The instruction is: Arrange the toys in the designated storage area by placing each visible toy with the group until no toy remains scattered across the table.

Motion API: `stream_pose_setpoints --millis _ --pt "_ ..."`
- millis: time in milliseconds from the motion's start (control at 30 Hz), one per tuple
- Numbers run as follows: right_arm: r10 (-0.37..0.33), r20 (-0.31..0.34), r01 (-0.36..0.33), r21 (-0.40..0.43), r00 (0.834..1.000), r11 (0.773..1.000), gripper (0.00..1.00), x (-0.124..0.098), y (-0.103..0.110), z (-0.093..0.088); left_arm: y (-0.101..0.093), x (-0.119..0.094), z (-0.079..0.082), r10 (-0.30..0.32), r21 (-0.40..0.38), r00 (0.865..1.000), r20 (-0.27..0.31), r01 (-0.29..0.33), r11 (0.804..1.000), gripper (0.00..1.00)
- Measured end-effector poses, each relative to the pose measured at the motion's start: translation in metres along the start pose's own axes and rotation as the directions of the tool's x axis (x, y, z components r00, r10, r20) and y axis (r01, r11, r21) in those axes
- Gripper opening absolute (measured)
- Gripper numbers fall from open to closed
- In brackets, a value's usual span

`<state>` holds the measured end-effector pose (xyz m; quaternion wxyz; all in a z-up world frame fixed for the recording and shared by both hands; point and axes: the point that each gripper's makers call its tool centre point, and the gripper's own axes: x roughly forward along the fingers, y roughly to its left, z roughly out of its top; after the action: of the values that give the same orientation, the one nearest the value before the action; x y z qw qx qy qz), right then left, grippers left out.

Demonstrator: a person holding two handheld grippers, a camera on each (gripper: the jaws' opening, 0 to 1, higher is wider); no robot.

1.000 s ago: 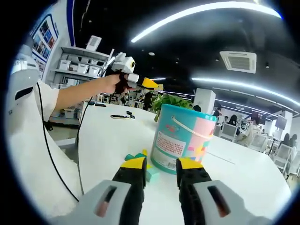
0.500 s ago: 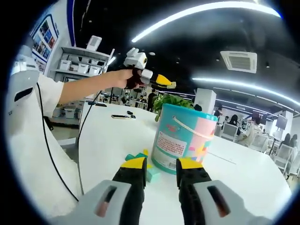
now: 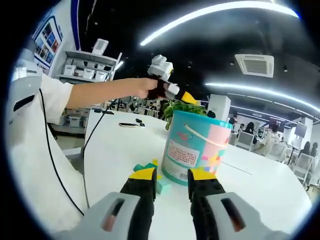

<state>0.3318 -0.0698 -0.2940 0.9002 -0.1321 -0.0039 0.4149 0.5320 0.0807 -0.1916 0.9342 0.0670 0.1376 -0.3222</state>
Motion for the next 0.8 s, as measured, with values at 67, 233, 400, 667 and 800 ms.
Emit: stream_pose_setpoints --millis 67,233,400,667,800 --pt "0.0 0.0 0.0 0.002 1.0 1.0 0.25 0.0 0.0 -0.001 0.003 0.004 -0.005 0.01 0.003 1.0 -0.015 -0.01 1.0 0.21" --pt "0.001 -0.005 -0.001 0.009 1.0 1.0 0.25 0.001 0.0 -0.003 0.006 0.012 -0.022 0.028 0.013 0.997 -0.071 -0.027 1.0 0.21" --pt "0.005 -0.009 -0.005 0.005 1.0 1.0 0.24 0.002 0.002 -0.004 0.008 0.011 -0.023 0.013 0.004 0.998 -0.067 -0.012 1.0 0.21" --pt "0.002 -0.012 -0.002 0.005 1.0 1.0 0.24 0.002 0.001 -0.005 0.009 0.002 -0.023 -0.016 -0.04 0.999 -0.045 0.014 0.999 0.21" --pt "0.004 -0.014 -0.004 0.0 1.0 1.0 0.24 0.003 0.003 -0.005 0.009 0.001 -0.019 -0.023 -0.038 0.999 -0.031 0.022 0.999 0.23"
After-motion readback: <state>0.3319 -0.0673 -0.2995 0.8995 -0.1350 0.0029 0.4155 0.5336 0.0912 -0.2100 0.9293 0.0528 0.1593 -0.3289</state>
